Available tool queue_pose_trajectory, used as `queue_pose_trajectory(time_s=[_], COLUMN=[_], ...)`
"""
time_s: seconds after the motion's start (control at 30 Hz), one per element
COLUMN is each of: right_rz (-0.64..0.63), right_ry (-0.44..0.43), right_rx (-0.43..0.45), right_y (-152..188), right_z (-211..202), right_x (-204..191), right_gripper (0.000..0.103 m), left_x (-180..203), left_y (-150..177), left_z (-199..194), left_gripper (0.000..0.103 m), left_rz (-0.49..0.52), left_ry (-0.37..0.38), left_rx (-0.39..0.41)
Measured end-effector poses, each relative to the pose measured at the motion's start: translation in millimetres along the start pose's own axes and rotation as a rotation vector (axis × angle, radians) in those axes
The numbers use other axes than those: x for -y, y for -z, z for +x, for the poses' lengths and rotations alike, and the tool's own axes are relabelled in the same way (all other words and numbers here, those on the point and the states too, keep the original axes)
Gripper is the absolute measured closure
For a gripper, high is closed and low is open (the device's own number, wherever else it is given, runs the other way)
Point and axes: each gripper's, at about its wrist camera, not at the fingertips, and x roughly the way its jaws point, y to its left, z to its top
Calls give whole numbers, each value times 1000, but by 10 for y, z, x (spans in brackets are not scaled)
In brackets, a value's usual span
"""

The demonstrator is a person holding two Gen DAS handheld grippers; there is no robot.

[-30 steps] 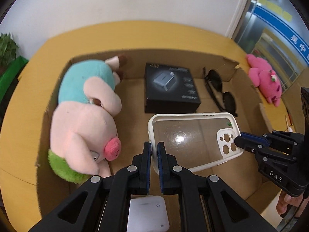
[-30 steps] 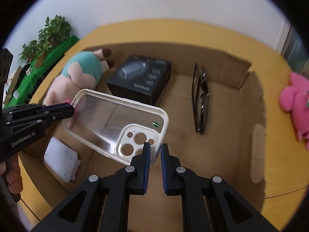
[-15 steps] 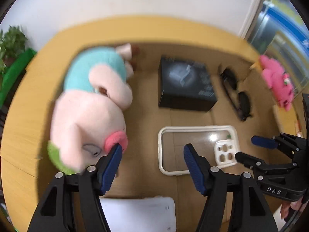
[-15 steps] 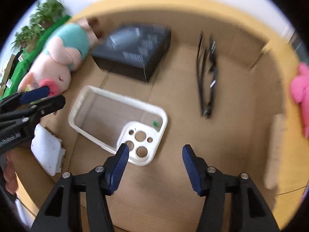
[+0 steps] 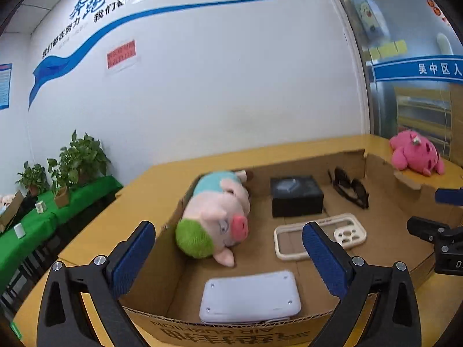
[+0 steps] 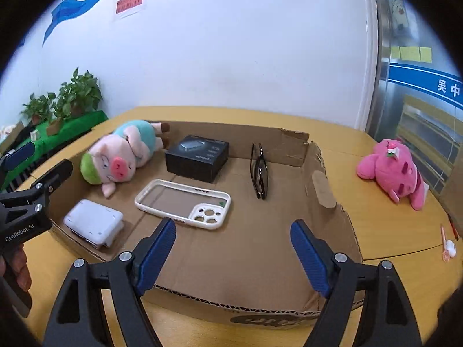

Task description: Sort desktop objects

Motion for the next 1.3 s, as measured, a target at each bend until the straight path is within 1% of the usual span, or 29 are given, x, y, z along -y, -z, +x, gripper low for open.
queue_pose_trajectory(time_s=[0.03,0.13,0.17,0.2,0.23,0.33,0.43,0.47,0.5,0.8,0.9,1.3], right_rz=[-7,-7,5,16,24,45,113,103,104,101,101,101], right_ry=[10,19,21,24,28,32,27,40,36,29,30,32], right_rx=[-6,-24,-18,-6,3,26,61,89,90,85,84,82], right_y=[28,101,128,146,160,210,288,311,315,310,307,297], right_z=[39,96,99,84,71,66,86,74,75,95,103,122], right_x=[-31,-56,-52,-44,-35,-5,64,51,53,55,52,52], right_gripper=[22,22,21,20,19,16,9,8,6,4,1,1], left_x=[5,6,3,-48,-46,3,15,20,30,35,37,39], left_y=[23,171,226,270,295,331,344,351,356,372,369,357], left_z=[61,297,350,371,369,355,388,404,417,434,428,426], left_gripper=[0,0,0,0,0,0,0,0,0,0,0,0], left_rz=[-8,-39,-59,-108,-109,-107,-105,-105,-102,-105,-106,-108], left_ry=[0,25,40,70,68,84,90,88,78,71,69,64], left_rx=[-20,-119,-137,-143,-131,-140,-155,-161,-167,-172,-173,-171])
